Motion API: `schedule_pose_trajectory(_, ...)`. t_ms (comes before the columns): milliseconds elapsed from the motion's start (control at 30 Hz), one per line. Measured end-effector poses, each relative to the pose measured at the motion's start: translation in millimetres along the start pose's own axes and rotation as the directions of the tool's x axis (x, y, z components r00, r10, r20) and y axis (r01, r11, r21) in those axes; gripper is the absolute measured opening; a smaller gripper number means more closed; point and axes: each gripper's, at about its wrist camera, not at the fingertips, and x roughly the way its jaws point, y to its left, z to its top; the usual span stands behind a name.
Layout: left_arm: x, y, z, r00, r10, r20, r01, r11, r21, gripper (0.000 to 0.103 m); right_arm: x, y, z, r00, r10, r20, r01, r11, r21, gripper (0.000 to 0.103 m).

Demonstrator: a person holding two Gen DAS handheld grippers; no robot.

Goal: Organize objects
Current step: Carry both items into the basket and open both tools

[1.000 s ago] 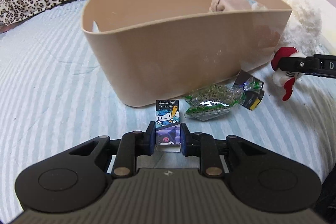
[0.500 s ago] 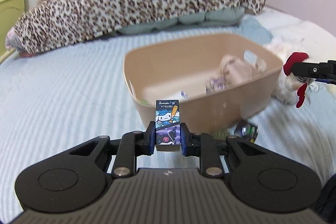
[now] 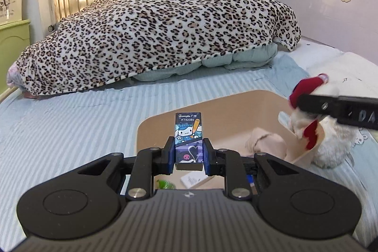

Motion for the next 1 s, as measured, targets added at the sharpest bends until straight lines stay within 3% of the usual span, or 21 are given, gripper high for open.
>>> schedule_pose_trajectory(167, 27, -2, -2, 1.000, -0.001, -0.030, 0.001, 1.000, -0.012, 0.025, 25, 10, -7, 0.999, -0.034, -0.038, 0.031, 0.998, -0.060, 0.054)
schedule_pose_trajectory(400, 66, 1, -15, 0.991, 0.054, -0.121, -0.053, 0.999, 0.010, 0.025, 54, 11, -26, 0.991, -0.065, -0.115, 0.055, 0.994, -0.093, 0.054)
schedule_pose_trajectory(567, 78, -1, -20, 0.985, 0.060, -0.164, -0.056, 0.998, 0.032, 0.025, 65, 8, -33, 0.986, -0.092, -0.139, 0.074, 0.989, -0.128, 0.054)
schedule_pose_trajectory(700, 78, -2, -24, 0.982, 0.065, -0.175, -0.060, 0.998, 0.030, 0.027, 67, 8, -31, 0.984, -0.089, -0.152, 0.070, 0.990, -0.121, 0.061)
schedule_pose_trajectory(733, 77, -2, -24, 0.982, 0.065, -0.178, -0.061, 0.998, 0.027, 0.029, 67, 9, -31, 0.985, -0.089, -0.149, 0.071, 0.990, -0.121, 0.063)
schedule_pose_trajectory(800, 74, -1, -23, 0.981, 0.075, -0.178, -0.072, 0.997, 0.022, 0.062, 64, 8, -28, 0.986, -0.087, -0.142, 0.072, 0.991, -0.114, 0.068)
schedule_pose_trajectory(833, 71, 0, -22, 0.982, 0.082, -0.167, -0.080, 0.997, 0.020, 0.069, 62, 7, -28, 0.987, -0.081, -0.136, 0.067, 0.992, -0.106, 0.068)
schedule_pose_trajectory(867, 67, 1, -21, 0.985, 0.088, -0.151, -0.086, 0.996, 0.021, 0.074, 61, 6, -27, 0.988, -0.077, -0.136, 0.064, 0.993, -0.098, 0.069)
schedule_pose_trajectory(1000, 56, 5, -17, 0.985, 0.103, -0.135, -0.101, 0.995, 0.021, 0.074, 55, 3, -23, 0.990, -0.068, -0.122, 0.060, 0.996, -0.069, 0.076)
